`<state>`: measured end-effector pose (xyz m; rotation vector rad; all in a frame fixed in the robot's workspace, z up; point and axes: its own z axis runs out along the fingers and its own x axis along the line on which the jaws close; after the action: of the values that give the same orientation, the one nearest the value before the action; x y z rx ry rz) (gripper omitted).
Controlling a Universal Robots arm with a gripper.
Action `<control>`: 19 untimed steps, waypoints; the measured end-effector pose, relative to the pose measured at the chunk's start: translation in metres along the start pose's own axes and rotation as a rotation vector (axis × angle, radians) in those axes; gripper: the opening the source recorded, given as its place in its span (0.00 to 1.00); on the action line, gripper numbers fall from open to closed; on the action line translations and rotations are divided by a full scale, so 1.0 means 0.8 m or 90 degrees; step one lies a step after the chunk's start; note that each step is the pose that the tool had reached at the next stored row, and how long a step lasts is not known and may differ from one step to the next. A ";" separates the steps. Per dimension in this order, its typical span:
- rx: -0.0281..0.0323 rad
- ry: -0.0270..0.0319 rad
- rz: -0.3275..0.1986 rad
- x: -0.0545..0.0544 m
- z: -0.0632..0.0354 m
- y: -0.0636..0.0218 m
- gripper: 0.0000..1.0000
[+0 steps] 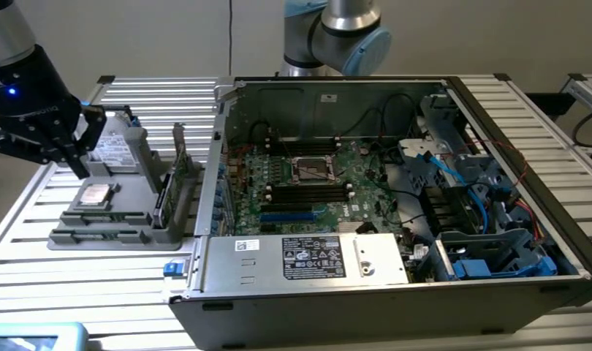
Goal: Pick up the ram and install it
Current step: 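Pick up the ram and move it above insertion slot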
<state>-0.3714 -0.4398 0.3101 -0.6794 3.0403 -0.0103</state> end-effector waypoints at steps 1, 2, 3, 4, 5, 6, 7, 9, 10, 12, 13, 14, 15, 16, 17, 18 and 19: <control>-0.0003 -0.0002 -0.011 0.000 0.000 0.000 0.11; -0.0006 -0.0003 -0.023 0.000 0.000 0.000 0.11; -0.0008 -0.0004 -0.034 0.000 0.000 0.000 0.11; -0.0011 -0.0005 -0.046 0.000 0.000 0.000 0.11; -0.0014 -0.0007 -0.058 0.000 0.000 0.000 0.11; -0.0017 -0.0009 -0.069 0.000 0.000 0.000 0.11; -0.0020 -0.0010 -0.081 0.000 0.000 0.000 0.11; -0.0025 -0.0013 -0.104 0.000 0.000 0.000 0.11; -0.0028 -0.0014 -0.116 0.000 0.000 0.000 0.11; -0.0034 -0.0017 -0.138 0.000 0.000 0.000 0.11; -0.0036 -0.0018 -0.150 0.000 0.000 0.000 0.11; -0.0039 -0.0020 -0.162 0.000 0.000 0.000 0.11; -0.0042 -0.0021 -0.174 0.000 0.000 0.000 0.11; -0.0045 -0.0022 -0.186 0.000 0.000 0.000 0.11; -0.0048 -0.0024 -0.197 0.000 0.000 0.000 0.11; -0.0051 -0.0026 -0.209 0.000 0.000 0.000 0.11; -0.0053 -0.0027 -0.220 0.000 0.001 0.000 0.11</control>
<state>-0.3714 -0.4398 0.3097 -1.1925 2.8773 -0.0031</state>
